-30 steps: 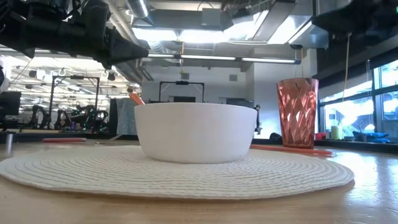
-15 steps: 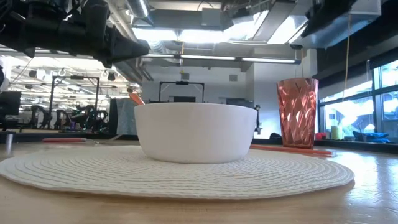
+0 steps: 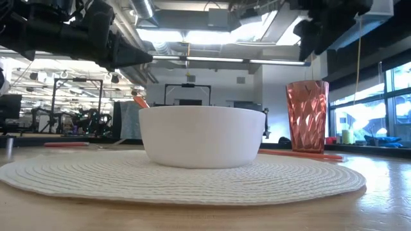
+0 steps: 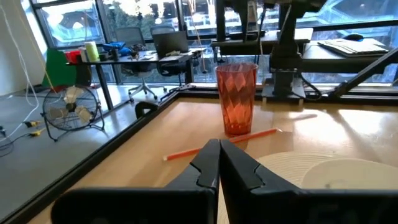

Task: Pick & Place Utensil
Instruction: Put the red cup on the top right of the white mat

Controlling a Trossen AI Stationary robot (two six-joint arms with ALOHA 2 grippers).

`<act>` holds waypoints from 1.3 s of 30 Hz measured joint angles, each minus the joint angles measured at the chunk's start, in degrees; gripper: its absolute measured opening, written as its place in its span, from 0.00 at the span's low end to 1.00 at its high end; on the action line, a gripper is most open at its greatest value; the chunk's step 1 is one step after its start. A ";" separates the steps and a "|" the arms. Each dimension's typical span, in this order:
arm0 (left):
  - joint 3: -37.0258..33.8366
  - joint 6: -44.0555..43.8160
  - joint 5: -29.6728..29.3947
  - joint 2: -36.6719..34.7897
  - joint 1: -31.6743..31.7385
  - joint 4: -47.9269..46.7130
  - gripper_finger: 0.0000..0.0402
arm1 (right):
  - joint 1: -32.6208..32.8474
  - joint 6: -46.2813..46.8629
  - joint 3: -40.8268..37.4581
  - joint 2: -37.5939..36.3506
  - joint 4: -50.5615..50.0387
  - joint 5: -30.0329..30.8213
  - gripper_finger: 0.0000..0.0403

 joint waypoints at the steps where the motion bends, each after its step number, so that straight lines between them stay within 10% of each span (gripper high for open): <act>1: 0.00 0.04 -0.43 0.00 0.00 0.06 0.01 | -0.01 0.04 0.00 0.93 -0.06 0.00 0.76; 39: 0.00 -2.25 -2.04 0.00 0.02 -0.28 0.01 | -1.97 9.93 0.00 14.58 -2.39 2.32 0.37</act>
